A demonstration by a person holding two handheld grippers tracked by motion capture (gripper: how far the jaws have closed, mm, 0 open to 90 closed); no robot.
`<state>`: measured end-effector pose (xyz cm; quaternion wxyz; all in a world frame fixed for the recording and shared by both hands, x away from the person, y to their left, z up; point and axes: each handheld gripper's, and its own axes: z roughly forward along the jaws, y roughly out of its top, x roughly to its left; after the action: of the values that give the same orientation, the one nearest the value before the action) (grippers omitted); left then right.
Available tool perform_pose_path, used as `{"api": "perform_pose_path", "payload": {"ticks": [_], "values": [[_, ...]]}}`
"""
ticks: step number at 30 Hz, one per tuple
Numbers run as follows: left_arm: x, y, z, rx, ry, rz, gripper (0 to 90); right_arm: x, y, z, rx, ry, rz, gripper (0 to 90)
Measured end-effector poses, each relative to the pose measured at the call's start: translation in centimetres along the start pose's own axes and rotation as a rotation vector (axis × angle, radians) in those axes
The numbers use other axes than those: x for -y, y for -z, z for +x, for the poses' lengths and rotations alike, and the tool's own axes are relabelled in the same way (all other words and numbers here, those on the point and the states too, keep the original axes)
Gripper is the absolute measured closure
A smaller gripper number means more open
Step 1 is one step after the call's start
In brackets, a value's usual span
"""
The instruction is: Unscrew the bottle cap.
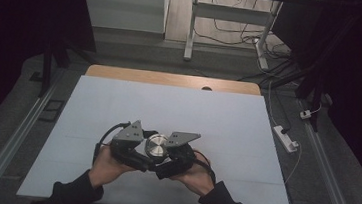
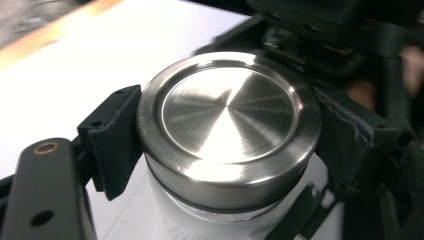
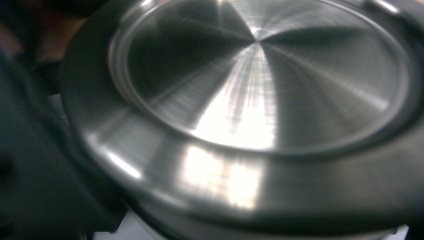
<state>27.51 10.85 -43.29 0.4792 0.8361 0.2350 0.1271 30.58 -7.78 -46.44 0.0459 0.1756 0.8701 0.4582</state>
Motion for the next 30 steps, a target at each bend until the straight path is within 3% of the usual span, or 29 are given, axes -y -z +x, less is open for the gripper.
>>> {"api": "perform_pose_path", "payload": {"ticks": [2,5,7,10,13,16,20,23,24,27,29,30], "values": [[-0.2,0.0,0.0,0.008,-0.018,0.008,18.6,0.2,0.1,-0.2,-0.001,-0.011,-0.001,14.0],[-0.2,1.0,1.4,0.162,-0.017,-0.034,15.0,0.0,0.4,0.0,-0.04,0.008,-0.021,14.0],[0.0,2.0,2.5,0.281,-0.037,-0.076,14.7,-0.3,0.6,0.3,-0.073,0.032,-0.035,14.0],[0.3,2.8,3.2,0.36,-0.086,-0.085,14.8,-0.6,0.8,1.1,-0.13,0.076,-0.042,14.0],[0.5,2.9,3.2,0.414,-0.145,-0.06,14.9,-0.6,0.6,1.6,-0.166,0.106,-0.031,14.0],[0.6,2.5,2.6,0.402,-0.214,-0.014,17.3,-0.5,0.3,2.1,-0.191,0.122,-0.019,14.0],[0.6,2.1,2.3,0.364,-0.185,-0.021,18.5,-0.5,0.2,2.1,-0.172,0.125,-0.006,14.0],[0.3,1.6,1.8,0.257,-0.119,-0.026,18.8,-0.5,0.4,1.4,-0.13,0.086,-0.016,14.0],[0.2,1.3,1.3,0.195,-0.099,-0.019,18.8,-0.5,0.4,1.2,-0.115,0.073,-0.015,14.0],[-0.3,0.7,0.1,0.073,-0.067,0.009,18.8,-0.3,0.5,0.5,-0.063,0.036,-0.009,14.0],[-0.5,0.8,-0.2,0.058,-0.085,0.031,18.6,-0.2,0.5,0.3,-0.064,0.026,-0.008,14.0],[-0.7,1.1,-0.1,0.074,-0.101,0.036,18.4,-0.2,0.5,0.3,-0.066,0.027,-0.009,14.0]]}}
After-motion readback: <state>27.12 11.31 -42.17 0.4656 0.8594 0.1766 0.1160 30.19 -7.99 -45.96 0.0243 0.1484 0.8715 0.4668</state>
